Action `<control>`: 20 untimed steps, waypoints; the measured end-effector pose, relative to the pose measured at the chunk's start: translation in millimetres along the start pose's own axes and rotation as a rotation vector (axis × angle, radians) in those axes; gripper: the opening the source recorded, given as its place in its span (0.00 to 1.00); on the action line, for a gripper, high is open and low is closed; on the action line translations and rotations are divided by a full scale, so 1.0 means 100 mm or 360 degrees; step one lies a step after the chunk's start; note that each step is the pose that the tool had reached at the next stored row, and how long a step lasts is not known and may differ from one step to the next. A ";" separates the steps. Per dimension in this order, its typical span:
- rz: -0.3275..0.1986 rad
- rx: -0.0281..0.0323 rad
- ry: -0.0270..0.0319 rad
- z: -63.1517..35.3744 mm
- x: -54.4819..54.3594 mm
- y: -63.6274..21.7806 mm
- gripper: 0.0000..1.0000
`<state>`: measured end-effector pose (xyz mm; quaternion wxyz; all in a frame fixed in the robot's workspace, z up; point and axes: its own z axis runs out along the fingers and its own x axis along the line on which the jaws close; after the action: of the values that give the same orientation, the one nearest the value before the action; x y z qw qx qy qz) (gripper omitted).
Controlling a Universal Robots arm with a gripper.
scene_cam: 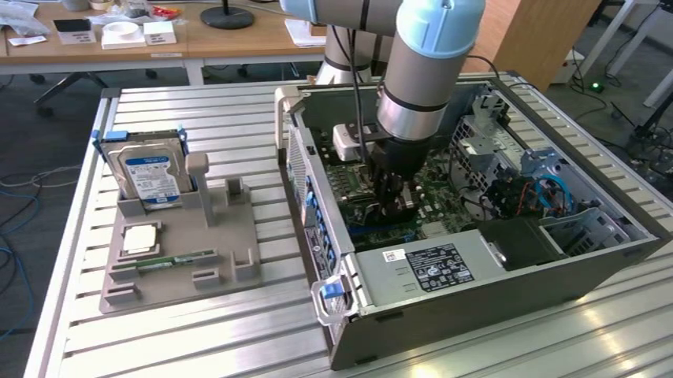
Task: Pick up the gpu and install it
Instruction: 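Insert the gpu into the slot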
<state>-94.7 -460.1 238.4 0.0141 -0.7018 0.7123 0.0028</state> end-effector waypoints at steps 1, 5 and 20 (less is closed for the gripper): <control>0.0000 -0.00005 -0.00005 0.001 0.00 0.003 0.26; 0.0000 -0.00007 0.00005 0.005 0.00 0.005 0.26; 0.0001 0.00003 -0.00019 0.012 0.00 0.007 0.33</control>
<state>-95.4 -460.0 237.2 0.0146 -0.7014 0.7126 0.0031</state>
